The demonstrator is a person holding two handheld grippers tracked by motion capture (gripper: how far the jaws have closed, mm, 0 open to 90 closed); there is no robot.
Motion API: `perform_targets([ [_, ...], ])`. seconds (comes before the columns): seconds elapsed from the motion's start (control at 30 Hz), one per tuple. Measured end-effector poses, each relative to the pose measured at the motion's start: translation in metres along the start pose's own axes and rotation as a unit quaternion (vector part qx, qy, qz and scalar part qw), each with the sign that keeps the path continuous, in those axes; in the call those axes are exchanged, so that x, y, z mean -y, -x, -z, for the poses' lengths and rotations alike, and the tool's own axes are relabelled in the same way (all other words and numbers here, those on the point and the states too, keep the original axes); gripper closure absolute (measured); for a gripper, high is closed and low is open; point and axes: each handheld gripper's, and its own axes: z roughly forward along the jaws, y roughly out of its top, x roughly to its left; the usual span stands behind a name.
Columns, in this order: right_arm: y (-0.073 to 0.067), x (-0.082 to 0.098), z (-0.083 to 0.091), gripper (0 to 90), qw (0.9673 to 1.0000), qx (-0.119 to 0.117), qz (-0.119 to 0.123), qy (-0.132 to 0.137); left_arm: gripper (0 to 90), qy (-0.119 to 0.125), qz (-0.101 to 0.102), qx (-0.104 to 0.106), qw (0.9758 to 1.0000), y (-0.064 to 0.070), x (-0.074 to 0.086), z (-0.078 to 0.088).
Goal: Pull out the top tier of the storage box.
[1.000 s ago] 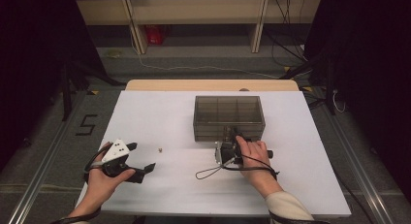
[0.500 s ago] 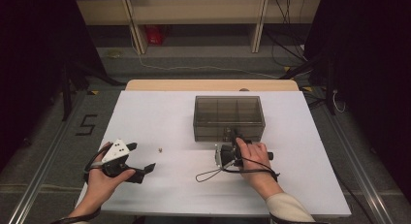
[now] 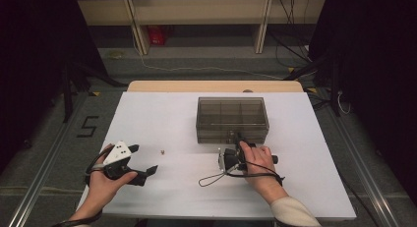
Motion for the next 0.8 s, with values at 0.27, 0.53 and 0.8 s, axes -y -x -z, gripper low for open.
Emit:
perform_targets([
  [0.27,-0.0011,0.001,0.003,79.8,1.0,0.0,0.001,0.004,0.0,0.001,0.0,0.0,1.0,0.0001,0.0,0.0002],
  [0.53,-0.0012,0.0014,0.0042,79.8,0.9999,0.001,0.008,0.006,0.0,0.0,-0.001,-0.001,1.0,0.0002,-0.0001,0.0007],
  [0.8,-0.0009,0.0021,0.0081,86.9,0.9999,-0.001,0.006,0.009,0.0,0.0,-0.001,-0.001,1.0,0.0005,-0.0001,0.0005],
])
